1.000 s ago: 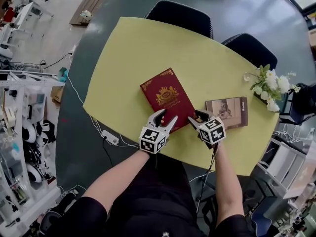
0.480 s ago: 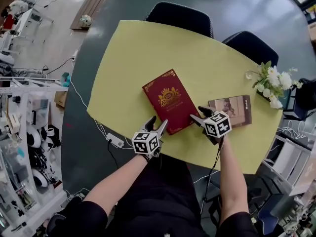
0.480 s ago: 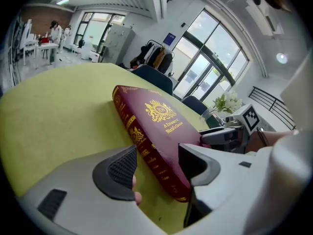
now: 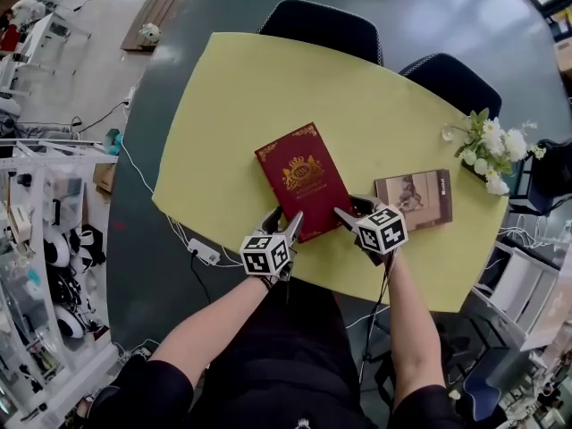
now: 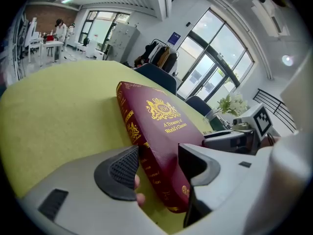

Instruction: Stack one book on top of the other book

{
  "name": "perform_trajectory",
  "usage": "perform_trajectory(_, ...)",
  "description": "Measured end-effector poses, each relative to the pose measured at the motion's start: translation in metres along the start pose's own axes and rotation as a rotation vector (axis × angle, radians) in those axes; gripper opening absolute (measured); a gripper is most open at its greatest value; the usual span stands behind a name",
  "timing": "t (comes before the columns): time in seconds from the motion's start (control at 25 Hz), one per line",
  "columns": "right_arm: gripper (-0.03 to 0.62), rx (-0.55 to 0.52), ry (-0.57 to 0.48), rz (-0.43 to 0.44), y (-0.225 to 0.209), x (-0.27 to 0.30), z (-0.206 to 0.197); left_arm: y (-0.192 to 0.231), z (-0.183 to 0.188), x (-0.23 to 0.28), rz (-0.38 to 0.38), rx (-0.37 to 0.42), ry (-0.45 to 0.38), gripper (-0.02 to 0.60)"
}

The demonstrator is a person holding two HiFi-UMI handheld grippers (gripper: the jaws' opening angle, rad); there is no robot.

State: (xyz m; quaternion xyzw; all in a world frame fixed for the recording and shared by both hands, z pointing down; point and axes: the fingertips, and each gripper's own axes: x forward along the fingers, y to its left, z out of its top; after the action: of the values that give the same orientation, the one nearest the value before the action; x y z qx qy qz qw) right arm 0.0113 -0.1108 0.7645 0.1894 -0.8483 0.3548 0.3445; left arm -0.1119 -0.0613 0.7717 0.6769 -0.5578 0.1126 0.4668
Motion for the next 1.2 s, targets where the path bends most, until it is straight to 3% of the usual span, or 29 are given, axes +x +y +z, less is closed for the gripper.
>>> perform_trajectory(0.2,0.189,0.083,-0.075,-0.023,0.015,0.001,-0.01,0.009,0.012,-0.002,-0.002,0.041,-0.022,0.261)
perform_trajectory(0.4,0.189,0.181,-0.166,-0.085,0.032,0.0,-0.011,0.011,0.031,-0.009,-0.029,0.133,-0.045,0.261)
perform_trajectory(0.8,0.189,0.438,-0.336,-0.228,0.056,-0.014,-0.036,-0.008,0.04,-0.007,-0.181,0.349,-0.034,0.261)
perform_trajectory(1.04,0.189,0.559,-0.385,-0.318,0.07,-0.022,-0.059,-0.019,0.026,-0.006,-0.264,0.403,0.009,0.261)
perform_trajectory(1.2,0.189,0.572,-0.371,-0.345,0.072,-0.016,-0.07,-0.014,0.014,-0.005,-0.267,0.414,0.038,0.261)
